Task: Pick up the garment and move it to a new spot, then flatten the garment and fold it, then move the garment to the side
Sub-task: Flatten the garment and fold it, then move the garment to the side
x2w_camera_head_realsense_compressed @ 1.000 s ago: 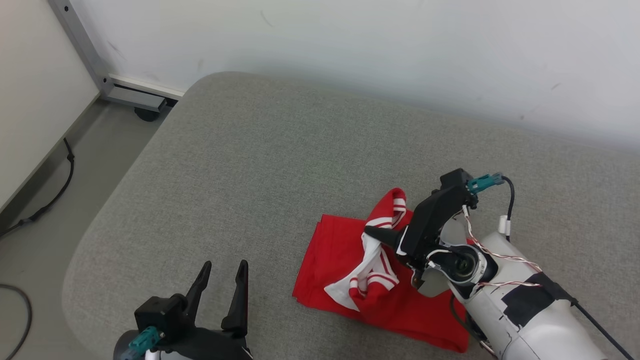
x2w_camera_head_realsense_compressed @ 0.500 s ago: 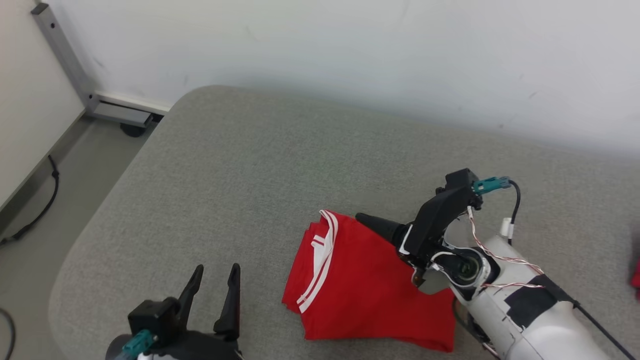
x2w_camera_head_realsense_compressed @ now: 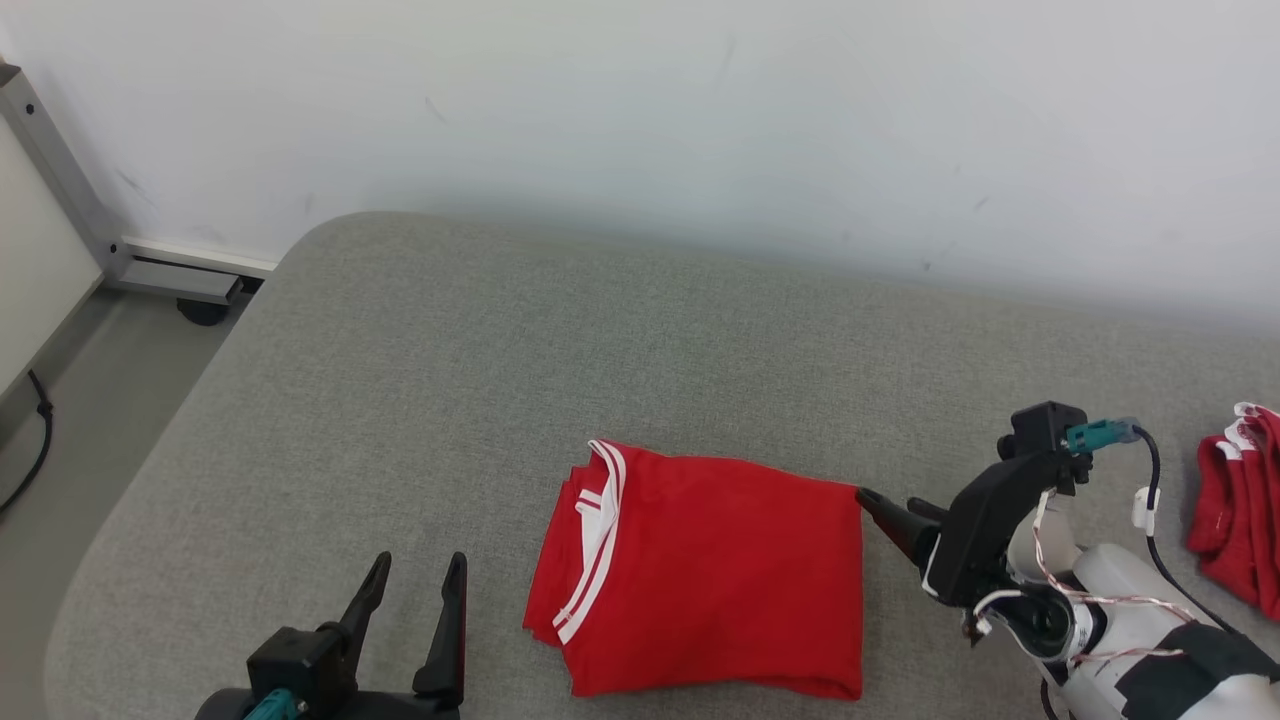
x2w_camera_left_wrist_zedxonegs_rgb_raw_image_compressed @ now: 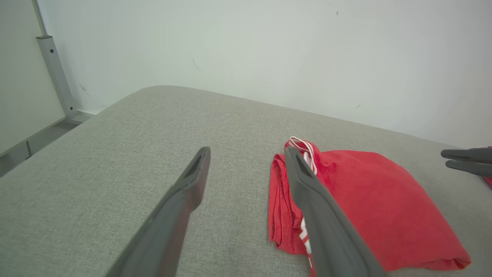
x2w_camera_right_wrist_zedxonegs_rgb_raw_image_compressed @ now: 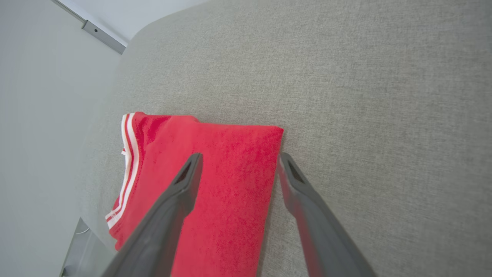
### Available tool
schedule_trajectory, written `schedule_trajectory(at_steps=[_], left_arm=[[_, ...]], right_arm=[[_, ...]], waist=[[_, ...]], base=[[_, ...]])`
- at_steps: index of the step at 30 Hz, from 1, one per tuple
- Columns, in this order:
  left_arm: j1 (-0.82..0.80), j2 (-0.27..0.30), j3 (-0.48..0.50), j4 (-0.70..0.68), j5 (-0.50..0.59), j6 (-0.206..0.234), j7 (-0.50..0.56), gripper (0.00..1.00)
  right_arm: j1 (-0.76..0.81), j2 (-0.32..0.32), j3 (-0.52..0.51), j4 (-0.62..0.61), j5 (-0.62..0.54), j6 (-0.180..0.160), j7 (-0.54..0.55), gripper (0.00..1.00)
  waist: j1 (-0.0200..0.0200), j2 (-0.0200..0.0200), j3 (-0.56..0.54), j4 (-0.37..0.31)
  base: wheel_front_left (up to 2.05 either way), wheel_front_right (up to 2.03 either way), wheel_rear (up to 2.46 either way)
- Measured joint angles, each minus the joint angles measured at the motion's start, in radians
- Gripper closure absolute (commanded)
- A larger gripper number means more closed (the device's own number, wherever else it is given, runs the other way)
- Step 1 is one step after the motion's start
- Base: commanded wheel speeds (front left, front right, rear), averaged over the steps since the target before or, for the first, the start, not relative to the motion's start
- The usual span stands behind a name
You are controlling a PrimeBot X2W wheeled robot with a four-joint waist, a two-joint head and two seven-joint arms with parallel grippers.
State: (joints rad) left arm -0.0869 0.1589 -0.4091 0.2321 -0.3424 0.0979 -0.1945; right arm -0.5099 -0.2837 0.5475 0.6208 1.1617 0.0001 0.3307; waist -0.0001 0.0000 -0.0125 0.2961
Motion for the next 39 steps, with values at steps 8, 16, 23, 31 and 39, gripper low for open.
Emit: schedule_trajectory(at_steps=[8, 16, 23, 31, 39], left_arm=[[0.0, 0.0, -0.002, -0.021, 0.002, 0.002, 0.0, 0.0], [0.0, -0.003, -0.007, -0.033, 0.009, 0.007, 0.0, 0.0], [-0.005, -0.014, -0.013, -0.034, 0.009, 0.007, 0.002, 0.0], [-0.009, -0.026, -0.01, -0.03, 0.008, 0.008, 0.005, 0.0], [-0.024, -0.032, -0.007, -0.022, 0.004, 0.008, 0.005, 0.0]], right_arm=[[0.016, -0.02, 0.037, -0.006, -0.058, -0.019, -0.023, 0.0], [0.009, -0.018, 0.046, 0.017, -0.072, -0.056, -0.013, 0.0], [0.007, 0.007, 0.069, 0.037, -0.072, -0.069, 0.027, 0.0], [-0.013, 0.029, 0.101, 0.07, -0.063, -0.083, 0.122, 0.0], [-0.017, 0.052, 0.093, 0.078, -0.013, -0.087, 0.203, 1.0]], waist=[[0.0, -0.0001, -0.002, -0.005], [0.0001, 0.0, 0.015, -0.009], [0.0002, 0.0, 0.03, 0.008], [0.0002, 0.0, 0.049, 0.02], [0.0001, 0.0, 0.053, 0.023]], base=[[0.0, 0.0, 0.0], [0.0, 0.0, 0.0], [0.0, 0.0, 0.0], [0.0, 0.0, 0.0], [0.0, 0.0, 0.0]])
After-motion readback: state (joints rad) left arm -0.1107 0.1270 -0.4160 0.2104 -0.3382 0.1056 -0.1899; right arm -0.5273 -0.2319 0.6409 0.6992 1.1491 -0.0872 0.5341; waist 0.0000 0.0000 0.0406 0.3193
